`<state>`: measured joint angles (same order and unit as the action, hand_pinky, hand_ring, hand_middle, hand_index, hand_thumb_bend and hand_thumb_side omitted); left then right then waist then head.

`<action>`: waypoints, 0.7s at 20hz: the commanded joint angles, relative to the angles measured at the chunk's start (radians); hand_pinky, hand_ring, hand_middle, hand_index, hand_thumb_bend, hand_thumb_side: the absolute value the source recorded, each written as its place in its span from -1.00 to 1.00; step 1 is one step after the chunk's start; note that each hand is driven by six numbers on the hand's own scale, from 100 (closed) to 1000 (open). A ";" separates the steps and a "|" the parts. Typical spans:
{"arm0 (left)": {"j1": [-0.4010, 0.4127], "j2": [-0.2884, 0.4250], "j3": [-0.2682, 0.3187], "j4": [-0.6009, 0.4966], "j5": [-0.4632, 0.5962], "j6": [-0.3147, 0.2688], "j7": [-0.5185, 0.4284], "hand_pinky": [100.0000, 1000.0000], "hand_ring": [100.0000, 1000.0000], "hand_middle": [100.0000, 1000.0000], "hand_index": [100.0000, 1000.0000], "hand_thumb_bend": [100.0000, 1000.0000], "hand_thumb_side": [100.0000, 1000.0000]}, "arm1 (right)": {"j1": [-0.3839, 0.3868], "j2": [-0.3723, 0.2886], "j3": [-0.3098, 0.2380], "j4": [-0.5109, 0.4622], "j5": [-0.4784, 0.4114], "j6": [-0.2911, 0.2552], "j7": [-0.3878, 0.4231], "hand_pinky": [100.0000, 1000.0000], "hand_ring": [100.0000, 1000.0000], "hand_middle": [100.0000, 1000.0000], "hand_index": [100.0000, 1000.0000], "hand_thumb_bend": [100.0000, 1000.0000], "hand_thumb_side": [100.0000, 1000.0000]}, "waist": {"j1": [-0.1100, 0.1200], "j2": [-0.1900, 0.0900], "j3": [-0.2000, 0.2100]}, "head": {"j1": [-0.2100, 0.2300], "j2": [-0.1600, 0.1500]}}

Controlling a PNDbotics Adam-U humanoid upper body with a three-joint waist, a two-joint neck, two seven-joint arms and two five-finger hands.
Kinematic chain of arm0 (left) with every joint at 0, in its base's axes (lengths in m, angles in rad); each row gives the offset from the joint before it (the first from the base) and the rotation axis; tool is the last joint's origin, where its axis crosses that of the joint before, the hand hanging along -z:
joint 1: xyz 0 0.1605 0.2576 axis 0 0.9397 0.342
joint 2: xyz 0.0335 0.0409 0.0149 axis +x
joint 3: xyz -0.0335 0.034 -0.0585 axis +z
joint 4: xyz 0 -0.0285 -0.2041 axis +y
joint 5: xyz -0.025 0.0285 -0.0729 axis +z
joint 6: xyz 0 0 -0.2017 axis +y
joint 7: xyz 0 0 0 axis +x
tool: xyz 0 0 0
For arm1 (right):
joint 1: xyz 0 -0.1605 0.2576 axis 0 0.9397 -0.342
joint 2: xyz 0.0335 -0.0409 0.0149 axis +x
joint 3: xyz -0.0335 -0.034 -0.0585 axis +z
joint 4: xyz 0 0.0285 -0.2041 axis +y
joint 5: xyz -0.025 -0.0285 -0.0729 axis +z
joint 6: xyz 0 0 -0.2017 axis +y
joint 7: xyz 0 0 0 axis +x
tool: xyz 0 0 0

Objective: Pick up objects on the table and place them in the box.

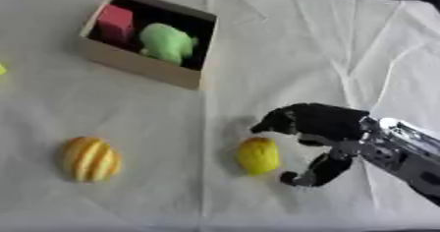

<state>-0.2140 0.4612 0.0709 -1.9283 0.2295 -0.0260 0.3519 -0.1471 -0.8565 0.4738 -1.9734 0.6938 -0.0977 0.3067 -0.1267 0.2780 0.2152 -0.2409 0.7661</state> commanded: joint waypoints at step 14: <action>-0.017 -0.001 0.005 -0.014 0.008 0.000 -0.006 0.39 0.67 0.38 0.59 -0.92 0.03 | -0.002 0.128 -0.005 0.135 0.249 0.026 -0.129 0.58 0.69 0.50 0.79 -0.25 -0.84 | 0.005 -0.001 0.011 | -0.018 0.004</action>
<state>-0.2198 0.4481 0.0709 -1.9284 0.2369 -0.0250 0.3505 -0.1495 -0.7212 0.4738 -1.8658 0.9184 -0.0784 0.1958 -0.1267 0.2782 0.2242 -0.2567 0.7661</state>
